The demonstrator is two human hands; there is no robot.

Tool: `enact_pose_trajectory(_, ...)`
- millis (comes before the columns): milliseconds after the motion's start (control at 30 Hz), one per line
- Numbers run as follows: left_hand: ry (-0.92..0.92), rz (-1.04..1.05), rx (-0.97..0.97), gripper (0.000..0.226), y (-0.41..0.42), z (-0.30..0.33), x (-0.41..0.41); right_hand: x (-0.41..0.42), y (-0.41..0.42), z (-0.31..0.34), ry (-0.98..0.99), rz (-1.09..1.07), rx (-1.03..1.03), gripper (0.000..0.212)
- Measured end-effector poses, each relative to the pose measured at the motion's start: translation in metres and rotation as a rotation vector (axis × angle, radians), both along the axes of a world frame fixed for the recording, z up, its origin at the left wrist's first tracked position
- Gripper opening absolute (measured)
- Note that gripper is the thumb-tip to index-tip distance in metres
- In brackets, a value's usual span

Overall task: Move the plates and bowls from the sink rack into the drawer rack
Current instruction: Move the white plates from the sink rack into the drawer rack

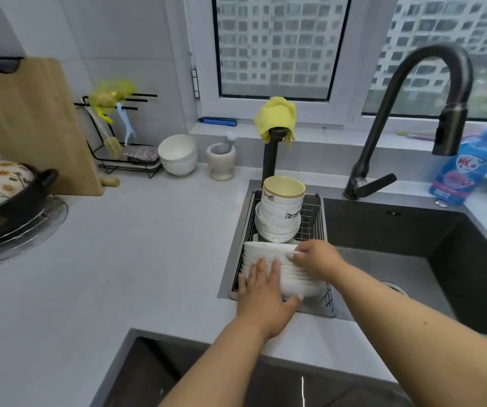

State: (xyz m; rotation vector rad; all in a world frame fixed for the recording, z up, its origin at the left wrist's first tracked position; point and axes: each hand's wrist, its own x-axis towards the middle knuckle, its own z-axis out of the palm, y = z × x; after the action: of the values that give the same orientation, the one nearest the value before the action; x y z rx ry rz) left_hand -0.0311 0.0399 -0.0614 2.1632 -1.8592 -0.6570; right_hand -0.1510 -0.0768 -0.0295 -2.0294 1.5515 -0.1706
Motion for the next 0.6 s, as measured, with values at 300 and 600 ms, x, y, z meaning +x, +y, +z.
enact_pose_trajectory(300, -0.051, 0.012, 0.017, 0.085, -0.010, -0.005, 0.001, 0.006, -0.021, 0.013, -0.093, 0.009, -0.037, 0.029)
enact_pose_trajectory(600, -0.038, 0.034, 0.017, 0.085, -0.013, -0.008, 0.000, 0.008, -0.016, 0.017, -0.174, -0.025, -0.105, 0.018)
